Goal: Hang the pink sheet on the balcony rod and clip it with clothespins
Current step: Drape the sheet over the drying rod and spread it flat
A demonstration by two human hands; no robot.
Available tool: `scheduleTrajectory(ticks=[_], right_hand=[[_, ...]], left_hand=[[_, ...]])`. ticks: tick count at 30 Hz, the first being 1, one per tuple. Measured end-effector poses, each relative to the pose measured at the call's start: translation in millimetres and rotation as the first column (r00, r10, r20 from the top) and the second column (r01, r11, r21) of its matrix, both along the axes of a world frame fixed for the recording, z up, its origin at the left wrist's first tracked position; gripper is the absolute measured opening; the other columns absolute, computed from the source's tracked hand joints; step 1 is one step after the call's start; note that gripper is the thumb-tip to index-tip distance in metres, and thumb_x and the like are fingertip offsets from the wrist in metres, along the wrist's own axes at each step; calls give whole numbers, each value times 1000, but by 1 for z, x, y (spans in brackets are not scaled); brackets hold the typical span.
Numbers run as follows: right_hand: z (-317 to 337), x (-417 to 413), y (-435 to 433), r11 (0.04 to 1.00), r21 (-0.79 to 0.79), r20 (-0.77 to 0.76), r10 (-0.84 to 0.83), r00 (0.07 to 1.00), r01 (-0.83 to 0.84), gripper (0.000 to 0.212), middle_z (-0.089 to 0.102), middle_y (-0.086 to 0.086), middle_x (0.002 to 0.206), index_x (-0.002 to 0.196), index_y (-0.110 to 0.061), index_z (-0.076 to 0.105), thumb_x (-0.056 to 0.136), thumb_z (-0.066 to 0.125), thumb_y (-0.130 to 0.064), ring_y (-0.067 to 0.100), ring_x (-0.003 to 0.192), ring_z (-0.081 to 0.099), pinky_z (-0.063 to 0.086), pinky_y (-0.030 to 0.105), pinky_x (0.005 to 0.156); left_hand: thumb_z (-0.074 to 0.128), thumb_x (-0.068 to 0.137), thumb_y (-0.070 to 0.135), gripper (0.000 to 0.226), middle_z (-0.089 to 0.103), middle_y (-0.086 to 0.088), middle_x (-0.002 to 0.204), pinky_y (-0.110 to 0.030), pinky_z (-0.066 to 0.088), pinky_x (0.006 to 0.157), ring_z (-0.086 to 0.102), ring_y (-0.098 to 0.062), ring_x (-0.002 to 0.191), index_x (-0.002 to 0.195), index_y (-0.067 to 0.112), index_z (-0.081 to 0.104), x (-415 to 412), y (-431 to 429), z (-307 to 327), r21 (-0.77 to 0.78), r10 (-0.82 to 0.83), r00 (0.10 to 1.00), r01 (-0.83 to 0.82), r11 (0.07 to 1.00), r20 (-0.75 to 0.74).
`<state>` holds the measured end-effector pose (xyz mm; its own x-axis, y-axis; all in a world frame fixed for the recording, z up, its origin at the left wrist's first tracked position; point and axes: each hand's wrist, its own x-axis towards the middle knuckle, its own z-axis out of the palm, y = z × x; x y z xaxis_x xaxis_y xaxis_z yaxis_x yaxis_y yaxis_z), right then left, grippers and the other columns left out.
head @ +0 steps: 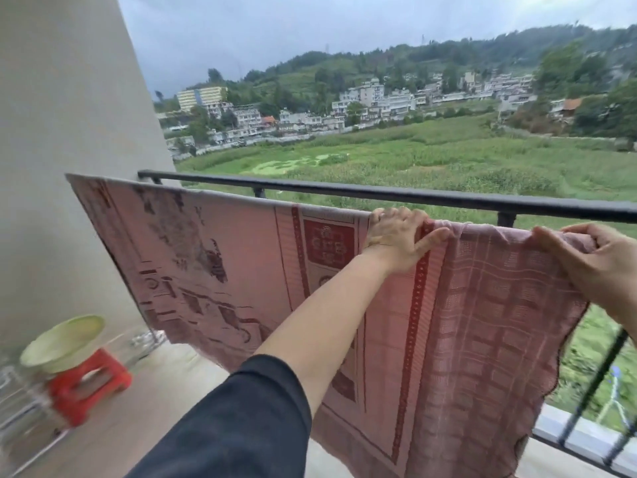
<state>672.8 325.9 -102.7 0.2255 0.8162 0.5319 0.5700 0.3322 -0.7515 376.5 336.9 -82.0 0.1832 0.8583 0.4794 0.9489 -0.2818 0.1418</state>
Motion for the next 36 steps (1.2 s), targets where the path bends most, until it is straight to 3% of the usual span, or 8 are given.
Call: scheduleTrajectory(ticks=[4, 8, 14, 17, 22, 26, 30, 36], right_hand=[[-1, -10, -2, 999, -18, -186, 23, 982, -27, 51, 68, -19, 74, 83, -44, 66, 58, 67, -88, 4, 68, 66, 52, 26, 47], [3, -9, -9, 972, -46, -296, 208, 932, -232, 51, 74, -18, 78, 86, -31, 72, 58, 80, -73, -5, 66, 67, 53, 17, 54], [12, 7, -17, 849, -185, -504, 351, 789, -495, 56, 75, 10, 97, 105, -15, 76, 72, 80, -60, 24, 85, 72, 58, 46, 89], [13, 1, -16, 921, -101, -498, 280, 820, -376, 38, 76, 7, 85, 92, -15, 78, 80, 78, -50, 20, 75, 70, 59, 44, 79], [4, -1, -21, 964, -3, -578, 215, 787, -265, 37, 72, 10, 89, 87, -20, 73, 82, 72, -57, 22, 81, 66, 57, 48, 82], [-14, 1, -28, 941, -163, -475, 190, 859, -298, 61, 66, 4, 90, 101, -16, 59, 79, 61, -73, 18, 80, 62, 55, 38, 72], [-45, 8, -39, 961, -166, -293, 167, 941, -222, 41, 68, -4, 88, 105, -21, 58, 85, 66, -57, 4, 69, 65, 51, 19, 57], [-142, 35, -89, 910, -362, 178, -147, 973, 204, 36, 64, 5, 111, 121, -15, 59, 94, 64, -39, 19, 100, 63, 53, 40, 91]], left_hand=[[3, 86, 77, 70, 55, 6, 82, -39, 34, 85, 54, -19, 84, 81, 31, 55, -2, 0, 12, -44, 19, 999, -18, 999, 29], [32, 102, 44, 43, 64, -4, 105, -44, 30, 95, 54, -26, 108, 89, 22, 67, 2, 17, 16, -77, 80, 976, -66, 995, 203], [38, 101, 44, 35, 63, 0, 112, -44, 30, 101, 54, -22, 111, 111, 24, 65, 51, 7, 13, 98, -57, 969, 34, 995, 239], [37, 102, 46, 36, 59, 13, 75, -46, 29, 100, 59, -20, 92, 102, 30, 69, 64, 0, 11, -1, -134, 972, 136, 991, 192], [44, 102, 38, 27, 68, 7, 87, -41, 33, 97, 60, -20, 91, 100, 25, 68, 72, -6, 1, 222, -166, 955, 112, 969, 244], [21, 103, 43, 44, 62, 5, 102, -43, 26, 106, 55, -23, 102, 108, 27, 62, 75, -11, -20, 285, -111, 992, 91, 954, 53], [43, 95, 30, 53, 38, -18, 149, -56, 10, 119, 31, -38, 141, 144, 8, 44, 78, -13, -57, 414, -128, 991, 108, 904, 21], [57, 92, 34, 52, 28, -18, 154, -55, 14, 120, 26, -38, 142, 139, 14, 47, 98, -42, -165, 229, -476, 873, 487, 843, -103]])
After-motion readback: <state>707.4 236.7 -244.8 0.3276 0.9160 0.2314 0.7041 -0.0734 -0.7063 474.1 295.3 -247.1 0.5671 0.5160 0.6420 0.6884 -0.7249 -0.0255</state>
